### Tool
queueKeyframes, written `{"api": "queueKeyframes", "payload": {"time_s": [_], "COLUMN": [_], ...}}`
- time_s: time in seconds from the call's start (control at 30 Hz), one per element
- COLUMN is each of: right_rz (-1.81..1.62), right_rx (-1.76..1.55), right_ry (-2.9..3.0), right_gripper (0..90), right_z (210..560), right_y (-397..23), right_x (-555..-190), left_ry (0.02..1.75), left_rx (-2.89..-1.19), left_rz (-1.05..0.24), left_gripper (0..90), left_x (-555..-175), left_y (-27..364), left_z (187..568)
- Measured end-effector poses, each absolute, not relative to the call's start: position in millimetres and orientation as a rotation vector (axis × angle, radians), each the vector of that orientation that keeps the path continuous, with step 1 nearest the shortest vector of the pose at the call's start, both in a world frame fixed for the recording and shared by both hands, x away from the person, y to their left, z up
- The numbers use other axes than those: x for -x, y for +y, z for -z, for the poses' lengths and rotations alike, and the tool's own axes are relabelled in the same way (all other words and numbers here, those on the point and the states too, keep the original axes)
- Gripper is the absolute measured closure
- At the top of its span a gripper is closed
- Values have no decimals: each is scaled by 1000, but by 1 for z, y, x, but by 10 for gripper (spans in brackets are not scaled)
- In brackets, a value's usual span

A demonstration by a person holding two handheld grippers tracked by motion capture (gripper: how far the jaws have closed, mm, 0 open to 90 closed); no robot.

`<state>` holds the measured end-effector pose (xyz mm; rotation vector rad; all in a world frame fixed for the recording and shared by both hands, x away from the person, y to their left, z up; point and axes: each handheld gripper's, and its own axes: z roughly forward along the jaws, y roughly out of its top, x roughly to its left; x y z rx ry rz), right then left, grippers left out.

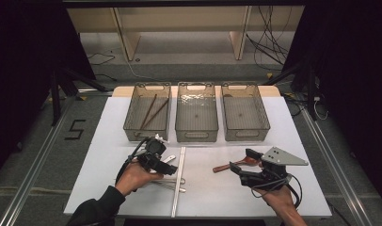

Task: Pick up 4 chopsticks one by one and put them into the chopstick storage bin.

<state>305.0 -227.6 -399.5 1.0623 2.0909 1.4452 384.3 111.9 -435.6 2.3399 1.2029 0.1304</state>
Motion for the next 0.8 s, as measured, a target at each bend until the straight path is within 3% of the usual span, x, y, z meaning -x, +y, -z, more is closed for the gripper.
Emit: {"api": "queueKeyframes", "payload": {"time_s": [0.8], "right_rz": [-1443], "right_rx": [-1063], "right_ry": [2087], "right_gripper": [247], "right_z": [400], "right_y": [-227], "right_x": [-306], "left_ry": [1195], "left_rx": [-2398], "left_rz": [-17], "left_gripper": [450], "left_x": [-391], "left_y": [90], "left_z": [458]}}
